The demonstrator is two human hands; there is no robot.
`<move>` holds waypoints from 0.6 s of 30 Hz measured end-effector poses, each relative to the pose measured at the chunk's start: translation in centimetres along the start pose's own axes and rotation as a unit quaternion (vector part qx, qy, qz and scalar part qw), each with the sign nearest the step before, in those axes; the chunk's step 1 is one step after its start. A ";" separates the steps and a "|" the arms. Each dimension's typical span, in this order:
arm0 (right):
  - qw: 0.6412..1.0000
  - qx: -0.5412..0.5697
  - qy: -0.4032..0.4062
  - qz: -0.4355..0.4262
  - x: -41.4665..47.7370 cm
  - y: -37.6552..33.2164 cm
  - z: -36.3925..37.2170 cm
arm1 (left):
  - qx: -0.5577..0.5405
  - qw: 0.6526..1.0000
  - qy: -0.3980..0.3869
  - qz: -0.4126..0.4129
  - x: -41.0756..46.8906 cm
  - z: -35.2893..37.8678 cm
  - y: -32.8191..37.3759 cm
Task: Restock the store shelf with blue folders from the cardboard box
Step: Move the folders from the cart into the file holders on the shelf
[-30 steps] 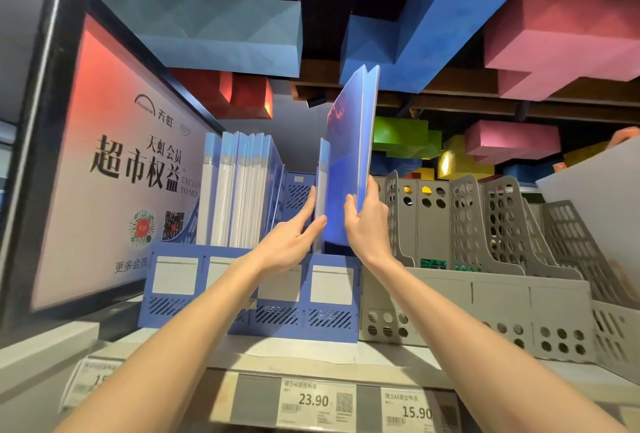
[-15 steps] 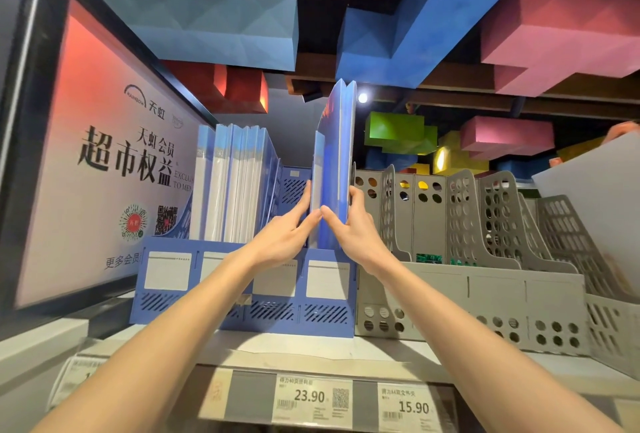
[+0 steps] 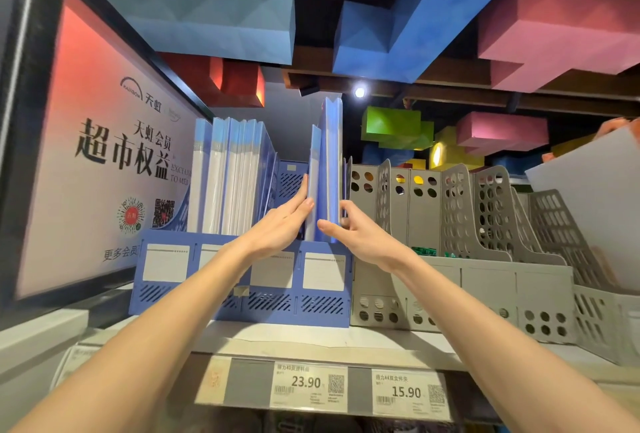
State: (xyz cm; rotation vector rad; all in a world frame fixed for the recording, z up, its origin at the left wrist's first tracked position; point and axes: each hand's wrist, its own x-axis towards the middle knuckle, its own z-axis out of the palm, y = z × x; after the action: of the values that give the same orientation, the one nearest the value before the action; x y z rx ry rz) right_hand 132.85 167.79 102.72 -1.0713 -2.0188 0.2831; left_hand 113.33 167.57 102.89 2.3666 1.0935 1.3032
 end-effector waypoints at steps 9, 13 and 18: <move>0.999 -0.038 -0.032 -0.008 -0.6 -0.9 -0.4 | -0.023 1.000 -0.009 0.009 -0.1 -0.3 0.2; 0.996 0.054 0.061 -0.036 -0.9 -1.7 -0.3 | -0.022 1.000 -0.013 0.006 0.0 -0.3 -0.1; 0.995 0.036 0.083 -0.034 -0.9 -1.9 0.9 | -0.023 1.000 -0.016 0.003 0.4 -0.3 -0.5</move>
State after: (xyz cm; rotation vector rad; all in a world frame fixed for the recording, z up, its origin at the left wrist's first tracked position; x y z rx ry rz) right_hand 131.35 166.12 102.62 -0.9486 -1.8788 0.2225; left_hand 112.94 168.11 103.06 2.3515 1.0366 1.2740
